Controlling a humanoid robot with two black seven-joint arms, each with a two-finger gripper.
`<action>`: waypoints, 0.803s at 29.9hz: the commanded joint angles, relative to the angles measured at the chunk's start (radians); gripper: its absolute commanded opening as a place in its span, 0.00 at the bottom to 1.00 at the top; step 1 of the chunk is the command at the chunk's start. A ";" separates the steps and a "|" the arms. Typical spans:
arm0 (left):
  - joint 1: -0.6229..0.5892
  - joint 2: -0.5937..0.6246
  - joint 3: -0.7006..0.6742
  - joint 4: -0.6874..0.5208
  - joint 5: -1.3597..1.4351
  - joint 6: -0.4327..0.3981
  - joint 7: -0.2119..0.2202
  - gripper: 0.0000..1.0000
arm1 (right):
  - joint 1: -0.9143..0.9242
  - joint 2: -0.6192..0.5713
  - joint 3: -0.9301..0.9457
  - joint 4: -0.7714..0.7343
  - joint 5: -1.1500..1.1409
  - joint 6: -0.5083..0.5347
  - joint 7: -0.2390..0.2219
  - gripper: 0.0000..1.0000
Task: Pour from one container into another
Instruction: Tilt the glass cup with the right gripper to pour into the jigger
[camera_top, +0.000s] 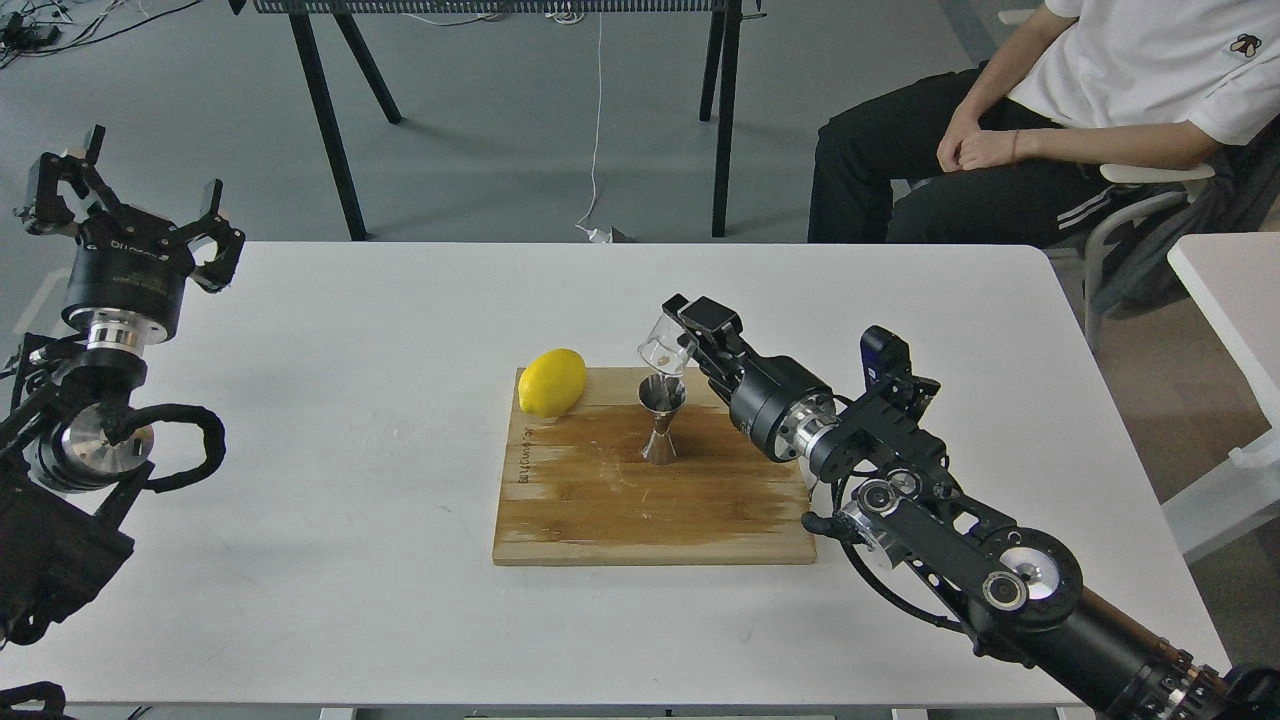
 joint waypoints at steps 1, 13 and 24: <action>0.000 0.000 0.000 0.000 0.000 0.000 0.000 1.00 | 0.000 -0.001 -0.001 0.000 -0.018 -0.001 0.000 0.28; 0.000 0.000 -0.001 0.000 0.000 0.000 0.000 1.00 | -0.007 0.000 -0.005 -0.001 -0.185 -0.024 0.023 0.28; 0.000 0.000 -0.001 0.000 0.000 0.000 0.000 1.00 | -0.004 -0.001 -0.076 -0.003 -0.294 -0.090 0.070 0.28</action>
